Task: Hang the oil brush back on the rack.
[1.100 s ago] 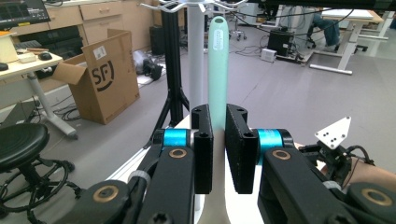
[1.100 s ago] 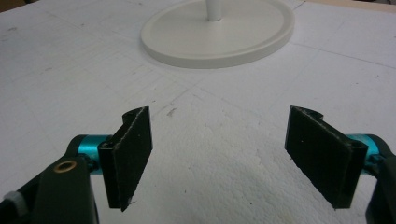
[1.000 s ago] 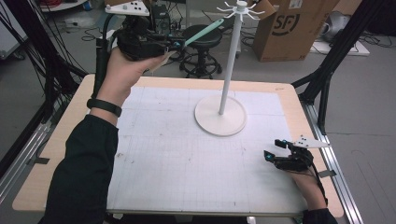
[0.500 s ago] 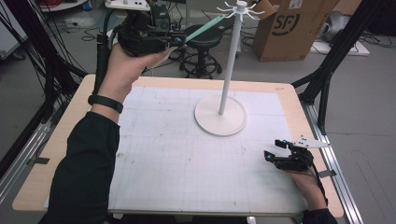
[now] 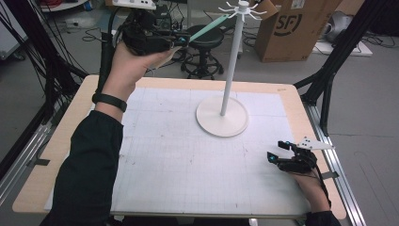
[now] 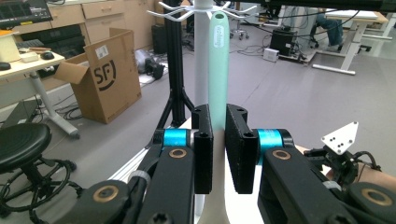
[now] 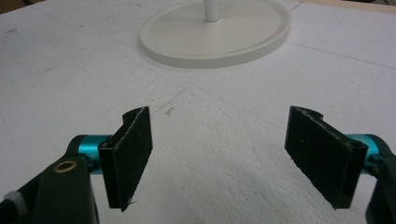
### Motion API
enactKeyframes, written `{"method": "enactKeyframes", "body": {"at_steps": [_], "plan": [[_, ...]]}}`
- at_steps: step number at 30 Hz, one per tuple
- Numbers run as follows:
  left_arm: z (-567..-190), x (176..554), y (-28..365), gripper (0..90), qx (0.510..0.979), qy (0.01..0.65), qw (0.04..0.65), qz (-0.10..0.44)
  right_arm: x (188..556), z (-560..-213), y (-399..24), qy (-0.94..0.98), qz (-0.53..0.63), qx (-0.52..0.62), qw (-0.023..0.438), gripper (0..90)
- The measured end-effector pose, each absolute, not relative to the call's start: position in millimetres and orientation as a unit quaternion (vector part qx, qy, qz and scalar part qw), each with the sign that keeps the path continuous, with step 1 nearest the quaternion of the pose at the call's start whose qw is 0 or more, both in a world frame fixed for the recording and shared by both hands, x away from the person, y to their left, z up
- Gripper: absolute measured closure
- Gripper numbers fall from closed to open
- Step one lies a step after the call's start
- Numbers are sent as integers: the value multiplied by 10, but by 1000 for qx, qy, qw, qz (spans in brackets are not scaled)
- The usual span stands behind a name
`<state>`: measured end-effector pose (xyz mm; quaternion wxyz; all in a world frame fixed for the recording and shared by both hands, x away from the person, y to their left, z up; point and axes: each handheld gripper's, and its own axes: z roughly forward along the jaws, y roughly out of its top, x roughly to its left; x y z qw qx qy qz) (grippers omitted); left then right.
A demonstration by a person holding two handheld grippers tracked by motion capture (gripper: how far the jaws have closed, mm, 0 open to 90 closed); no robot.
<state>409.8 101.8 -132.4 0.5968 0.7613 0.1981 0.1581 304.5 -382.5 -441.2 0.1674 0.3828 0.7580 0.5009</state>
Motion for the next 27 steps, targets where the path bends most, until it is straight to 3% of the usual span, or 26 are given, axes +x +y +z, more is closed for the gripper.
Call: {"method": "enactKeyframes", "body": {"at_steps": [27], "plan": [[-1429, 4195, 865, 804, 771, 211, 580, 154, 3039, -4409, -3828, 757, 502, 383, 166, 229]]}}
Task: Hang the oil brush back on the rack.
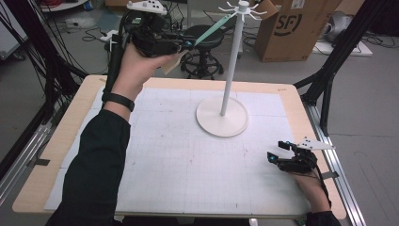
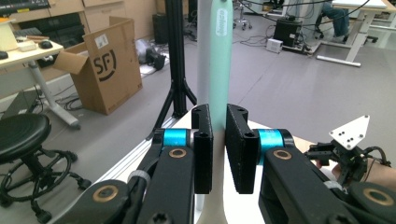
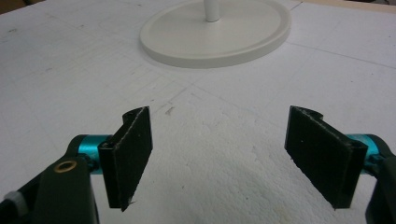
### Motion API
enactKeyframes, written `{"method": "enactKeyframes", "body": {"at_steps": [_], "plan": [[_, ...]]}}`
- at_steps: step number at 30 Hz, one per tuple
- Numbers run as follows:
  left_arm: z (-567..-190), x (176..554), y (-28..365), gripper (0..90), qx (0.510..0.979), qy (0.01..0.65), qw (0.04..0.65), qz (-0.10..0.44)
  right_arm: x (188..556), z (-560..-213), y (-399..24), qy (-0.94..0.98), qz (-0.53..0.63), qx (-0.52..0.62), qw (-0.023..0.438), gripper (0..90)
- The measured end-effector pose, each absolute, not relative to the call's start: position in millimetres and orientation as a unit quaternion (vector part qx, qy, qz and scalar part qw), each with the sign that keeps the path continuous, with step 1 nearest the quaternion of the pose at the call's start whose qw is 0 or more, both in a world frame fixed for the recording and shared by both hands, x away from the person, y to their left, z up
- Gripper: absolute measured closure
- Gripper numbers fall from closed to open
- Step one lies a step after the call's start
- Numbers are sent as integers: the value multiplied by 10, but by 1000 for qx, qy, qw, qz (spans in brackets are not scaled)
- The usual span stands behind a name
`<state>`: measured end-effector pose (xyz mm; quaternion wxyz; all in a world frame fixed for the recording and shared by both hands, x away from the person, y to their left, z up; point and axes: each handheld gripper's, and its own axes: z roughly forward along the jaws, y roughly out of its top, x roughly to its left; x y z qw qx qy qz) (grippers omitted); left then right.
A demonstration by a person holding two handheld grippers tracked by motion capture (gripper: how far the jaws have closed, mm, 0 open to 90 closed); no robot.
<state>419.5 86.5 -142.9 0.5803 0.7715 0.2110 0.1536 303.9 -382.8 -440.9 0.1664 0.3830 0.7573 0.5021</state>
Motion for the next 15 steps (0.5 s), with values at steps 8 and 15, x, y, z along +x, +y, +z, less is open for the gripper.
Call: {"method": "enactKeyframes", "body": {"at_steps": [8, 15], "plan": [[-1574, 4123, 895, 479, 785, 210, 565, 142, 3037, -4412, -3838, 758, 502, 379, 170, 228], [-2036, 3909, 1161, 339, 794, 206, 556, 138, 3042, -4418, -3827, 759, 501, 380, 170, 229]]}}
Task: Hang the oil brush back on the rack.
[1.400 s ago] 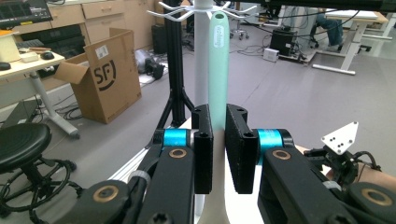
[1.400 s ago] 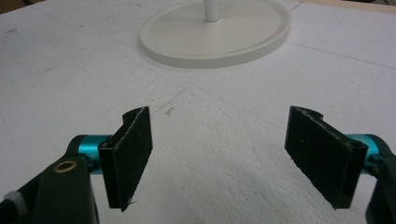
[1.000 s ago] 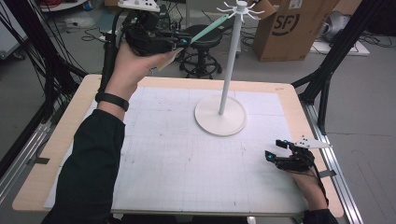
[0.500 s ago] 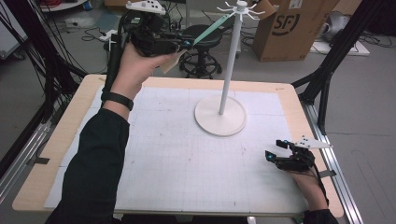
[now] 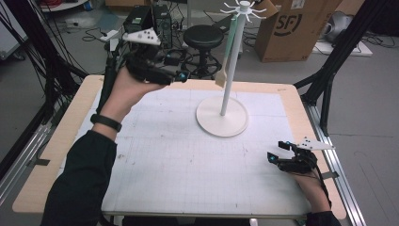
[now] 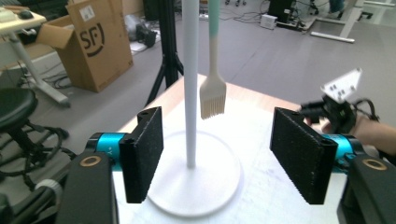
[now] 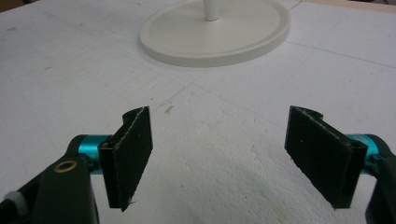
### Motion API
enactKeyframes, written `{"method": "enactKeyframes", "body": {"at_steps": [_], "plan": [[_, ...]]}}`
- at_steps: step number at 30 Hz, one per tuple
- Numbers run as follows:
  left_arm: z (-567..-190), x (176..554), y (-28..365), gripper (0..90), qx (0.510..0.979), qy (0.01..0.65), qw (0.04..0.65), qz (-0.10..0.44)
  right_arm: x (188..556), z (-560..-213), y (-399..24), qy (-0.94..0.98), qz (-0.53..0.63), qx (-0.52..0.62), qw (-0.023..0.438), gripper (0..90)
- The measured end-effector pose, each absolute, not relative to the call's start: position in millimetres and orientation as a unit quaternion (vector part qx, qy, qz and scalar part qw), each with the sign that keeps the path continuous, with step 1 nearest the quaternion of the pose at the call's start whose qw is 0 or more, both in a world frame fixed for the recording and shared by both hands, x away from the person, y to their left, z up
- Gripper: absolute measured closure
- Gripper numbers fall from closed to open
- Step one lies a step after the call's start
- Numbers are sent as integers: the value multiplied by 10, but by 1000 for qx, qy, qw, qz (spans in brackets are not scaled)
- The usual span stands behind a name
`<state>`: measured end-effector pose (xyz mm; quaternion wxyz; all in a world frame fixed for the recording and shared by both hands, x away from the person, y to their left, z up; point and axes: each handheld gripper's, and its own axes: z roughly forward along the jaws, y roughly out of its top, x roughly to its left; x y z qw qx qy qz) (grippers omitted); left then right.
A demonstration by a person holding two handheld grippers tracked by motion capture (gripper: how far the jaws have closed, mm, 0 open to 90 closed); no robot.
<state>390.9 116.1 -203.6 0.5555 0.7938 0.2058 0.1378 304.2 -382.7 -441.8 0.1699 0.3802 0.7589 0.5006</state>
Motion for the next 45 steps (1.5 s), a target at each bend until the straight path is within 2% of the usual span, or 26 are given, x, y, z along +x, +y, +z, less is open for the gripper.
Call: {"method": "enactKeyframes", "body": {"at_steps": [15, 26, 35, 45], "plan": [[-3182, 3337, 1944, 280, 798, 227, 539, 149, 3042, -4457, -3748, 771, 484, 378, 169, 228], [-3846, 3094, 2305, 251, 798, 249, 522, 168, 3040, -4464, -3745, 770, 481, 381, 174, 228], [-4168, 3037, 2452, 246, 791, 272, 521, 169, 3029, -4463, -3740, 771, 479, 383, 174, 228], [-4271, 3038, 2482, 248, 790, 282, 518, 170, 3027, -4465, -3734, 770, 478, 385, 174, 228]]}}
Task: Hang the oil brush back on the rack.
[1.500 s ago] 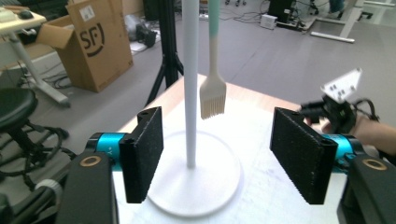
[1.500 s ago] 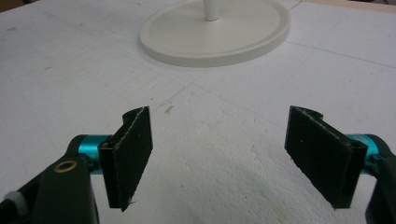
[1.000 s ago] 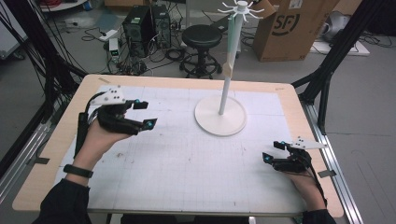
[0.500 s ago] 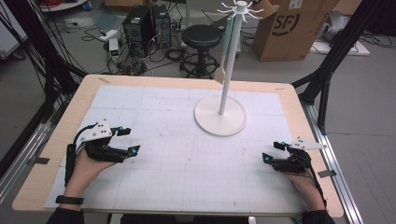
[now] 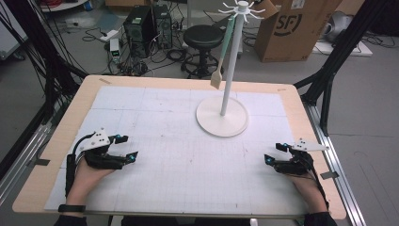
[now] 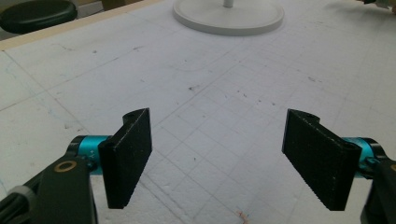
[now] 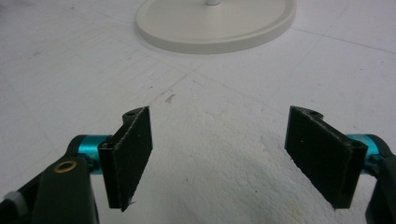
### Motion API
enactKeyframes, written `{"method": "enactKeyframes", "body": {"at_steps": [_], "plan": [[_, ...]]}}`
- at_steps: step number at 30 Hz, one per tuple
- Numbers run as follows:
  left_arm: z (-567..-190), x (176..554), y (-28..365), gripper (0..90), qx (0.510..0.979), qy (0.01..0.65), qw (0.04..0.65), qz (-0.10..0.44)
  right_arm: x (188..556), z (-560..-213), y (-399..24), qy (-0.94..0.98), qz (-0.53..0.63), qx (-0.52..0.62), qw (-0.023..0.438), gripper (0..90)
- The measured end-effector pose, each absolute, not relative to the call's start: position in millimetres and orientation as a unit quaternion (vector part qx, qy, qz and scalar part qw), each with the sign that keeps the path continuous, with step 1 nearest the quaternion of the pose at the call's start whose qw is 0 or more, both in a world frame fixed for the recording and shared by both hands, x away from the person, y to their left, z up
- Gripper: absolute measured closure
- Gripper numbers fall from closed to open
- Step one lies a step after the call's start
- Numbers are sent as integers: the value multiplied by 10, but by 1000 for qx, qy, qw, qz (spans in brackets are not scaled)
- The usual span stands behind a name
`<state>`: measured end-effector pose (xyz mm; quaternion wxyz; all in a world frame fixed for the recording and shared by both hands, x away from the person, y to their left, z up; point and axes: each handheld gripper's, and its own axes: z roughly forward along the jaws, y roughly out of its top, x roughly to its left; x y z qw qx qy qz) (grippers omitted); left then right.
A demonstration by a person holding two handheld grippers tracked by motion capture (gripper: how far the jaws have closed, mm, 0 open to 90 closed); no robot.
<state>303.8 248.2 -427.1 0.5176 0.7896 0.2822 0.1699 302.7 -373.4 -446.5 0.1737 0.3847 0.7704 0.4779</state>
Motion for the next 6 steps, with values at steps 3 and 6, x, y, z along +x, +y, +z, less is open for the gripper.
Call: {"method": "enactKeyframes", "body": {"at_steps": [3, 6], "plan": [[-4290, 3040, 2474, 249, 792, 283, 514, 170, 3028, -4465, -3734, 771, 477, 383, 175, 228], [-4311, 3040, 2469, 247, 793, 283, 512, 170, 3028, -4466, -3732, 772, 477, 382, 175, 228]]}}
